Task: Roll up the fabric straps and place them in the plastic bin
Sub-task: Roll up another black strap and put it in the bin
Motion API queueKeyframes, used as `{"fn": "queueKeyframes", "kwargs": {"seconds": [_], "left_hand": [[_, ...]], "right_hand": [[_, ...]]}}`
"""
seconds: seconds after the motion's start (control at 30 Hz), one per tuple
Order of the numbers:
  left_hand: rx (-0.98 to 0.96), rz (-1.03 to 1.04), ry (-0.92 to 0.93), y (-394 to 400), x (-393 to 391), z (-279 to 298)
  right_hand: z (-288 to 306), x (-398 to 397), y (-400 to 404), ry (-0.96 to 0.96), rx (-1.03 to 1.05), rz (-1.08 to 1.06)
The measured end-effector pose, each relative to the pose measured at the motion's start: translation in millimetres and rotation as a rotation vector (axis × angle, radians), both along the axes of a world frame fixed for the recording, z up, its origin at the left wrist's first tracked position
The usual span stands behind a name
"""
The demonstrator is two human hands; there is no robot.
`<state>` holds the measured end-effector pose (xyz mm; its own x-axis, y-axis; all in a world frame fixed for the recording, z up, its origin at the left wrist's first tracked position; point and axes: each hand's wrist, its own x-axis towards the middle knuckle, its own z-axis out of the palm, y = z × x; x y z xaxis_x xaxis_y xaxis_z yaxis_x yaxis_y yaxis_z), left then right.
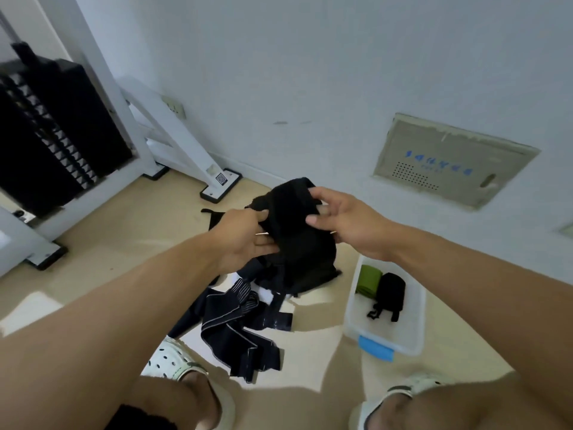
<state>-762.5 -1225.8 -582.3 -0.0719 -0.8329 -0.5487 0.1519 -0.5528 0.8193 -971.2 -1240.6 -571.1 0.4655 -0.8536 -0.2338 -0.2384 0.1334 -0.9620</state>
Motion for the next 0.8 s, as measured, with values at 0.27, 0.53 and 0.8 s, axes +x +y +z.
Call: {"fn": "queueKeyframes", "kwargs": {"seconds": [0.27, 0.53, 0.8], "left_hand": [[-0.161, -0.014, 0.02, -4, -1, 1], [-0.318, -0.303, -0.208, -8, 11, -8], [-0.231, -0.144, -0.318, -13, 11, -21]], "right_hand": [[-9, -2, -9, 0.102, 0.018, 0.105], [-14, -6, -18, -0.086, 0.165, -0.223], [-15, -10, -22, -0.151, 0.014, -0.274]]}}
